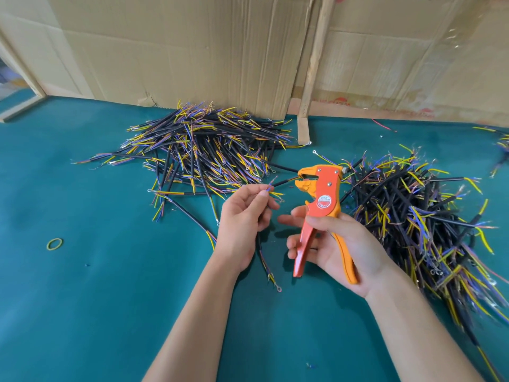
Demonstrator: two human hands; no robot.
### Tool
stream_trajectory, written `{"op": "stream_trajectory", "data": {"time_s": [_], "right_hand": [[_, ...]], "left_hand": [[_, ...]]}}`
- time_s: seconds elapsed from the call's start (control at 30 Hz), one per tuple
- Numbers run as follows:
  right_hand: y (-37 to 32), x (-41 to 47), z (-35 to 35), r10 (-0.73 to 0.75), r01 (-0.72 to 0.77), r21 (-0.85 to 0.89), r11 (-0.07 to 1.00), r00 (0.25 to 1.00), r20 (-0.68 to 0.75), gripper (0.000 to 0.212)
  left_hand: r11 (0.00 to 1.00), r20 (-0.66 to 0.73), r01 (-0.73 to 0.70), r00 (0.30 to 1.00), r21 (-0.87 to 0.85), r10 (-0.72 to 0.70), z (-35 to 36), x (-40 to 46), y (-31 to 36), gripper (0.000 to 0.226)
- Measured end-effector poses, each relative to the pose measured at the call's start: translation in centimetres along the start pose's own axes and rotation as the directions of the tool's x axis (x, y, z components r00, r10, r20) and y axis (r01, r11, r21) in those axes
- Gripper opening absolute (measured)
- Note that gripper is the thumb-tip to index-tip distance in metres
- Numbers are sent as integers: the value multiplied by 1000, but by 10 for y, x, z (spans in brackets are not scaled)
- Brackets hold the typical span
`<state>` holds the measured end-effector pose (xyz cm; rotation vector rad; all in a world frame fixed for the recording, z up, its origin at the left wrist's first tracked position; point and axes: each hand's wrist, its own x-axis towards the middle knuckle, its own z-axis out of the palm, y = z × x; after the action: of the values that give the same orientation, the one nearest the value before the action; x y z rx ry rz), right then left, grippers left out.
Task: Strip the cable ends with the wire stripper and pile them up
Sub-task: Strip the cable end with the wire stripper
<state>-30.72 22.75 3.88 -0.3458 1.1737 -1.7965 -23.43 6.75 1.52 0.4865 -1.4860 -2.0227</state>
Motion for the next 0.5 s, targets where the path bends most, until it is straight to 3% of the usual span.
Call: {"op": "stream_trajectory", "data": {"time_s": [0.13, 0.3, 0.5], "right_hand": [[-4, -4, -1, 81, -75, -89, 993, 995, 66, 52], [-14, -15, -11, 135, -106, -141, 984, 968, 213, 57], [-17, -12, -13, -30, 38, -40, 998, 982, 186, 63]], "left_hand": [[987, -122, 10, 992, -159, -30, 1, 4, 3, 17], [912, -174, -1, 982, -411, -77, -3, 3, 6, 14], [885, -162, 12, 982, -466, -99, -2, 4, 6, 10]]}}
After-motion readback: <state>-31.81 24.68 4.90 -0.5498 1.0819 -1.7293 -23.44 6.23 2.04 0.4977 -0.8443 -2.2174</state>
